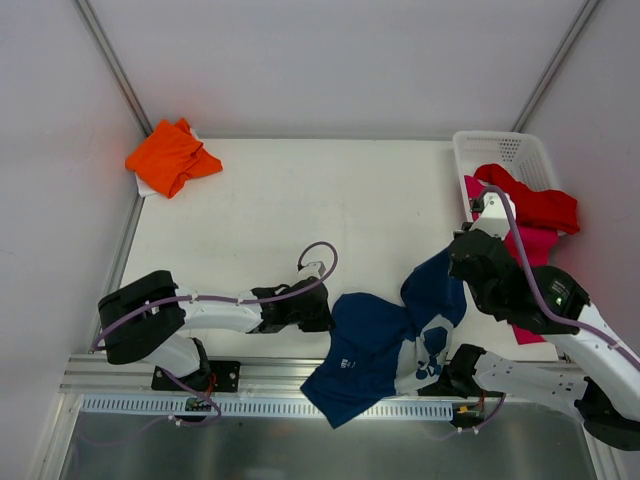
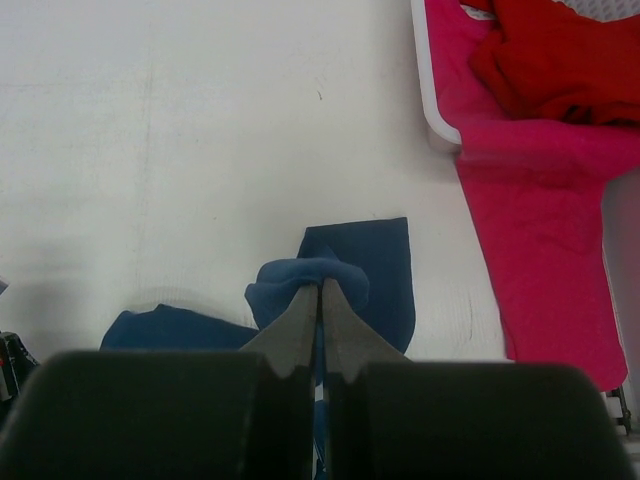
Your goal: Fold and stack the t-shirts
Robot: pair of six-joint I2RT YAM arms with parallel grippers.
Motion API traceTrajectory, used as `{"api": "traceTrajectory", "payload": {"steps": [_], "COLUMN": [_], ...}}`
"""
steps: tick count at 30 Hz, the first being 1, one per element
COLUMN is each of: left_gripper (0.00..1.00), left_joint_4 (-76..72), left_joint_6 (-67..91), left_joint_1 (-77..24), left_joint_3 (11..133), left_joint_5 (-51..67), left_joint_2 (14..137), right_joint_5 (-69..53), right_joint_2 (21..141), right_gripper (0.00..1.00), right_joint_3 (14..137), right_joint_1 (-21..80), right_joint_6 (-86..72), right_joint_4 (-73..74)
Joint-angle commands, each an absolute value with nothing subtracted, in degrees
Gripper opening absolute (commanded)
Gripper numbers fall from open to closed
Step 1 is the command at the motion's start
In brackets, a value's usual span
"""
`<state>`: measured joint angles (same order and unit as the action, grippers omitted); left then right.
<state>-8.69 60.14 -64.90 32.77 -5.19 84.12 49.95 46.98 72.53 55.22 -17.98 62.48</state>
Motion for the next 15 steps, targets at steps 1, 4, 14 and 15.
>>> {"api": "traceTrajectory", "payload": {"steps": [1,4,14,15], "left_gripper": [0.03,0.00,0.04,0.07], "left_joint_4": [-5.98,-4.31,6.59,6.94], "left_joint_6": [59.85,59.15,51.34,50.20], "left_joint_1": [-65.30,-65.30,-65.39,-65.39], "left_joint_3": [34.63,35.24,41.83,42.18], "left_joint_5": [-7.64,-8.26,-15.20,-15.81], "left_joint_2": [83.67,82.97,76.73,76.21], "right_joint_5": [49.83,49.66,49.92,49.92], "right_joint_2": [47.20,47.46,47.37,47.37], "right_gripper": [0.00,0.00,0.00,0.00], "right_joint_3": [72.34,72.16,72.60,72.60], "right_joint_1": [55.02,55.02,55.02,55.02], "right_joint_6": [-19.07,-19.25,-18.63,-18.63], "right_joint_4": [62.49,62.49,62.40,62.49]}}
